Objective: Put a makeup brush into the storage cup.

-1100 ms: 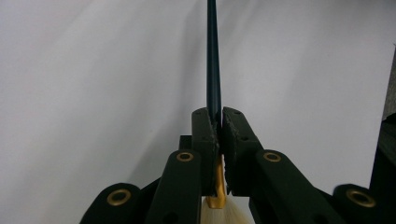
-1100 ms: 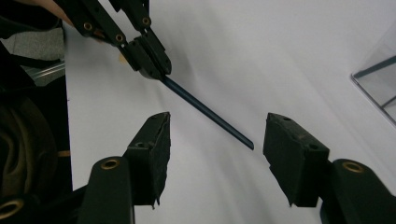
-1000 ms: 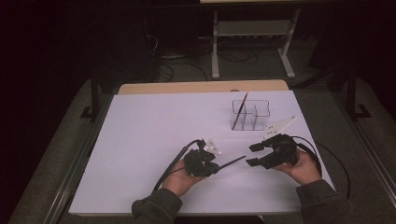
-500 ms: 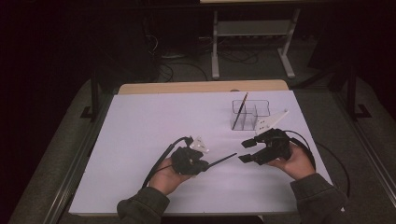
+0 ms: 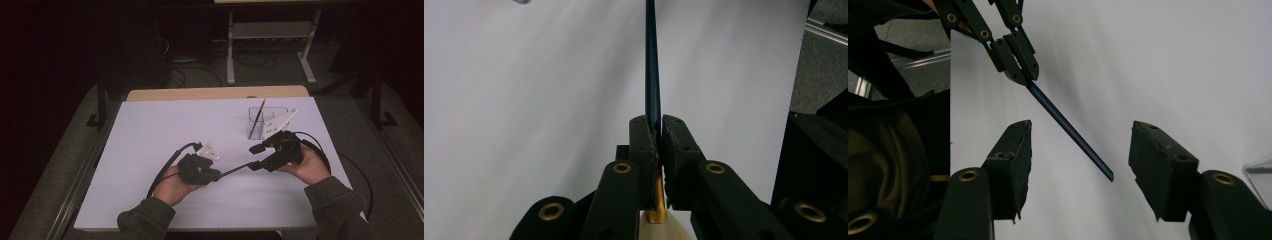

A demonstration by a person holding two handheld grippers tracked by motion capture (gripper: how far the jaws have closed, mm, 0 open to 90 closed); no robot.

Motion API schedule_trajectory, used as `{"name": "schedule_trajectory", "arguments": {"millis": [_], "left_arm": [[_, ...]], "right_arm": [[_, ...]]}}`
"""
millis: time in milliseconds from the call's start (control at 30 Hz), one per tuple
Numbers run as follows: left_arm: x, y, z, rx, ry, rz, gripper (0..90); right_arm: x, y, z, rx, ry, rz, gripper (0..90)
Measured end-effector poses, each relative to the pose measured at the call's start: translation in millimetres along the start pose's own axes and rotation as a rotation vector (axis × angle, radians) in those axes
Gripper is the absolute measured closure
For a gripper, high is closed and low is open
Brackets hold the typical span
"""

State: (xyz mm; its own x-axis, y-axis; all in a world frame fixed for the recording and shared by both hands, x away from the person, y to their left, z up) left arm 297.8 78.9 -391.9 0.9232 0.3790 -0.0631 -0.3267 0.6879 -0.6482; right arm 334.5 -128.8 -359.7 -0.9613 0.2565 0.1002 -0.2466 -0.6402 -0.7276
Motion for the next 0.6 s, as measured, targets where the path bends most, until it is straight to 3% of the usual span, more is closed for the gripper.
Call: {"name": "schedule_trajectory", "arguments": {"millis": [100,233,433,500,600], "left_arm": [[0.5,-2.0,4.2,0.002,-0.002,-0.022,84.2],[-1.3,-4.1,8.6,-0.012,0.002,-0.011,84.2],[-3.6,-6.1,14.7,-0.021,0.016,-0.034,84.2],[-4.1,-6.1,16.2,-0.014,0.028,-0.06,84.2],[-5.7,-6.4,16.0,-0.028,0.03,-0.052,84.2]], "right_arm": [[1.7,-6.5,-1.3,-0.001,-0.014,0.013,41.5],[2.7,-13.3,-4.9,0.011,-0.03,0.037,41.5],[6.3,-19.8,-14.6,0.035,-0.066,0.068,41.5],[7.2,-20.1,-18.0,0.046,-0.075,0.073,41.6],[9.1,-20.2,-22.0,0.056,-0.094,0.079,42.2]]}}
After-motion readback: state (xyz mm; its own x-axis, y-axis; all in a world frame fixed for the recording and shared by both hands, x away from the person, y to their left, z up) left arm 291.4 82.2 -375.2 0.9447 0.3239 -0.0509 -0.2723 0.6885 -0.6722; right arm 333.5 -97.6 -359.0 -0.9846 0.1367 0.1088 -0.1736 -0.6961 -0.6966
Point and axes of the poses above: each handheld gripper's, and its own axes: z roughly backward along the jaws, y roughly out of its underside, x roughly to its left, the point moved 4 cm from there along -z, roughly forward along the jaws, and after that the axes turned 3 degrees about -x, right-handed, at the moved point
